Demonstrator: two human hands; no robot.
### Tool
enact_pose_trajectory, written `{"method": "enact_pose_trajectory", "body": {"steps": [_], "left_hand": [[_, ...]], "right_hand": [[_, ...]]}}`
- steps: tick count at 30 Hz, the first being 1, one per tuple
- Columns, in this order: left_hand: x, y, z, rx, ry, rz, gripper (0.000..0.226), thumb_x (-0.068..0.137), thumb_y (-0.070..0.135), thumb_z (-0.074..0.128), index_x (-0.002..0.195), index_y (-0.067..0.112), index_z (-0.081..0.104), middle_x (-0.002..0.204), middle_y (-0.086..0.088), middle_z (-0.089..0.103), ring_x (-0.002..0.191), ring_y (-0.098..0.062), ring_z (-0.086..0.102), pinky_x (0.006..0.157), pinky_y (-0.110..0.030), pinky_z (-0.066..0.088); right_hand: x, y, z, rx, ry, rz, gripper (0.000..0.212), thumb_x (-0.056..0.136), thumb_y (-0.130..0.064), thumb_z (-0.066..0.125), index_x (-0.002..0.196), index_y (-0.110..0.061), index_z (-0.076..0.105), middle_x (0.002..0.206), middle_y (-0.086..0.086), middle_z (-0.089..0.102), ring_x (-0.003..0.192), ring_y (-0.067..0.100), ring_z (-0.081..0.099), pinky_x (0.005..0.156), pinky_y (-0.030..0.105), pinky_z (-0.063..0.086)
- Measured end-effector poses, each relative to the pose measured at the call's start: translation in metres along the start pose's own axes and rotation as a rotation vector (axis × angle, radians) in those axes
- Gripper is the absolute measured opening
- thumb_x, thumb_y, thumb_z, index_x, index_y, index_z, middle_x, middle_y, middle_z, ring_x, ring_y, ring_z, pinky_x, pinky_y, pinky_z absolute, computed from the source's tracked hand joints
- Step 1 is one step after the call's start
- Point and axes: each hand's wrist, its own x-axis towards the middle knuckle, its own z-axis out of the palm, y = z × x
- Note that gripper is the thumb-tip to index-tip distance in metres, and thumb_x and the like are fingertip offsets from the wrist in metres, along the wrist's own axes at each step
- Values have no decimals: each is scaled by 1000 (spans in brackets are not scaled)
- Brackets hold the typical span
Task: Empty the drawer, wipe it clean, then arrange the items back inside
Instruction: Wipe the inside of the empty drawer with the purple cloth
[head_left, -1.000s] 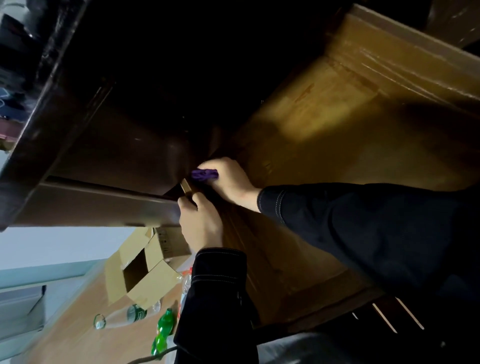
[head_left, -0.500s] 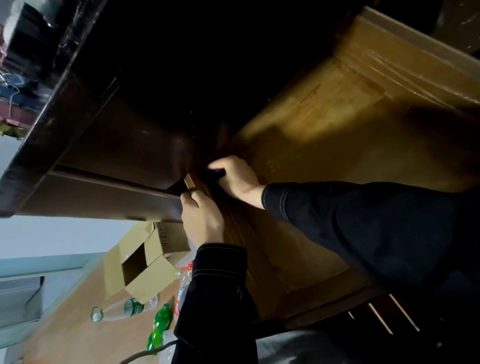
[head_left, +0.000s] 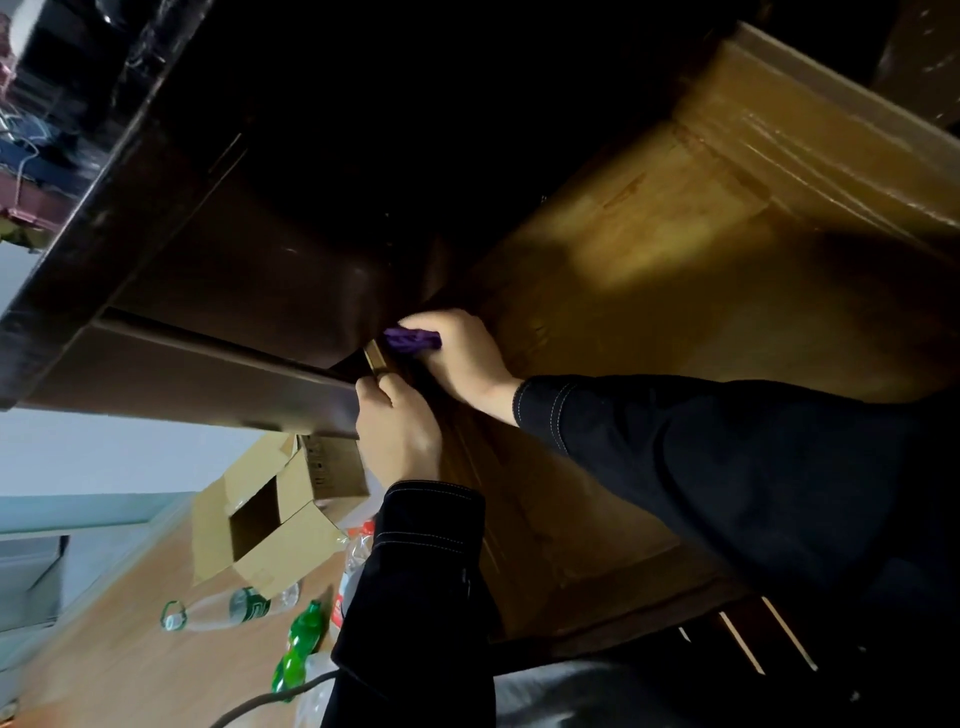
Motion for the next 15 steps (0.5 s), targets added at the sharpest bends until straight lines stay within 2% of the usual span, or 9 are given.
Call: {"method": "enact_pose_trajectory", "body": {"steps": [2,4,6,8,12,15], "left_hand": [[-1,0,-1,6,-7,3,30,94,32,30,101,13,52,106,-19,62,93,-38,51,81,-39,33],[-2,1,-2,9,-6,8,32,92,32,29,101,11,52,108,-22,63,99,-42,53,82,-42,35],[-2,2,-1,-2,-2,3,31,94,32,30,101,12,53,108,-21,63,97,-39,53,82,-41,35],[-1,2,0,-6,-1,-2,29,96,31,31,99,12,52,104,-17,62,92,-35,50,79,-39,34],[-2,1,0,-3,-1,8,28,96,30,31,96,10,50,95,-12,58,89,-35,51,78,-38,33],[-1,0,0,1,0,0,28,95,32,31,96,12,50,94,-9,56,88,-33,48,78,-38,31]], "right_hand": [[-3,14,-9,-101,-90,92,43,91,2,57,129,-16,68,131,6,67,120,25,62,101,37,50],[1,14,-11,-121,-109,151,41,92,0,56,128,-15,68,132,8,66,121,28,61,102,40,50],[5,0,-6,-64,-49,81,37,87,1,59,120,-9,71,123,11,70,114,30,64,99,43,52],[3,-5,-3,-17,-16,31,38,86,3,61,120,-11,72,120,9,72,112,27,66,98,41,52],[2,16,-14,-142,-129,150,40,92,1,56,125,-17,70,129,6,68,119,27,63,98,36,52],[6,2,-7,-86,-66,90,36,86,0,60,116,-14,73,118,8,72,110,28,66,95,43,54]]}}
